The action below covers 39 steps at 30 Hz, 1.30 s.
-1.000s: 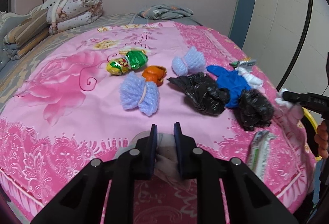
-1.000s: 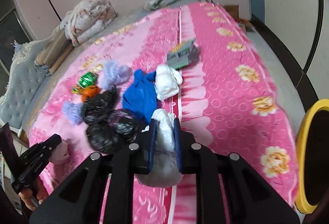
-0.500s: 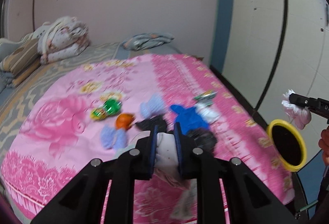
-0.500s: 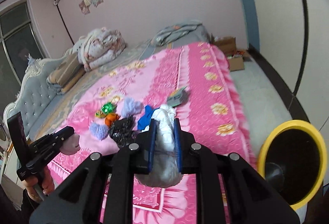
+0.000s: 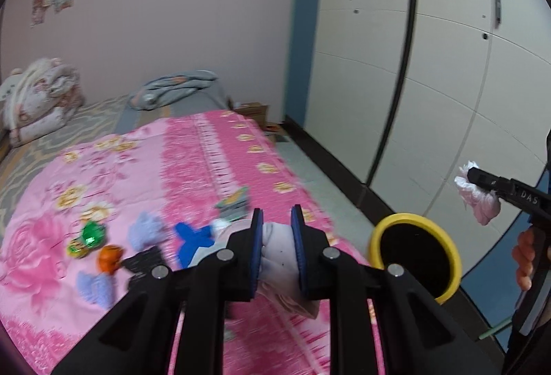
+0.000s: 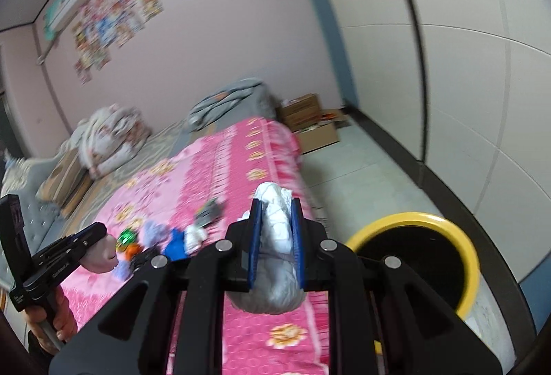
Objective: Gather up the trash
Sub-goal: 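Carry both held bundles over the yellow-rimmed bin with both tools, then open both tools to drop the bundles into the bin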
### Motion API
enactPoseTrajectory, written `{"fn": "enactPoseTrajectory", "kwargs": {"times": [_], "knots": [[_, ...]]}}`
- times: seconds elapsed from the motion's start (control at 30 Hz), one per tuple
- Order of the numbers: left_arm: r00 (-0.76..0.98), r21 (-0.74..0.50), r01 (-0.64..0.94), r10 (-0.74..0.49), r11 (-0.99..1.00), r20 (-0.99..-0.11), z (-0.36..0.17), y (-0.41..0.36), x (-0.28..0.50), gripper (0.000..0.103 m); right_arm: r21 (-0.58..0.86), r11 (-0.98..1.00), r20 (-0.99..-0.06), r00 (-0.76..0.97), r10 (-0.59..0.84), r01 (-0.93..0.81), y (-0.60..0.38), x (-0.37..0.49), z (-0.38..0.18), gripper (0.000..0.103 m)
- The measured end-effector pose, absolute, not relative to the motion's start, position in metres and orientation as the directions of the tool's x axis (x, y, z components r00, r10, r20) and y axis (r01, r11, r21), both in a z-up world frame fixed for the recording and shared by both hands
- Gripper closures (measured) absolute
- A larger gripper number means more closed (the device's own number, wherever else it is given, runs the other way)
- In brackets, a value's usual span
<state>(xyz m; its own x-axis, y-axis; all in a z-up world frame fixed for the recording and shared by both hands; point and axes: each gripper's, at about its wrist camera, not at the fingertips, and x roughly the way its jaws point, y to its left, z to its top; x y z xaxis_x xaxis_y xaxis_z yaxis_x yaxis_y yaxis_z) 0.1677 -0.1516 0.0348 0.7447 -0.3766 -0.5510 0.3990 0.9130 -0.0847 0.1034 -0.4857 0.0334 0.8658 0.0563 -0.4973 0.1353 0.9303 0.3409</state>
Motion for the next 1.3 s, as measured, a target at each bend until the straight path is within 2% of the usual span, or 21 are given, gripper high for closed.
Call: {"fn": "enactPoseTrajectory", "kwargs": {"times": [0.33, 0.63, 0.93, 1.07, 1.3], "knots": [[0.671, -0.088, 0.537, -0.488, 0.839, -0.559, 0.034, -0.25, 0.191, 0.087, 0.324, 0.898, -0.503, 0.858, -0.105, 0.299, -0.563, 0.089, 0.028, 0.087], [0.588, -0.094, 0.613, -0.532, 0.785, -0.609, -0.007, -0.325, 0.215, 0.087, 0.337, 0.852, -0.546, 0.821, -0.169, 0.4, -0.601, 0.097, -0.014, 0.087], [0.503, -0.123, 0.64, -0.534, 0.759, -0.68, -0.059, -0.372, 0.233, 0.087, 0.338, 0.809, -0.59, 0.778, -0.216, 0.481, -0.628, 0.107, -0.06, 0.087], [0.475, -0.137, 0.665, -0.557, 0.734, -0.681, -0.069, -0.395, 0.236, 0.087, 0.303, 0.779, -0.577, 0.756, -0.309, 0.55, -0.636, 0.1, -0.069, 0.087], [0.448, -0.149, 0.7, -0.592, 0.699, -0.67, -0.072, -0.418, 0.231, 0.085, 0.284, 0.757, -0.595, 0.727, -0.342, 0.588, -0.649, 0.102, -0.079, 0.086]]}}
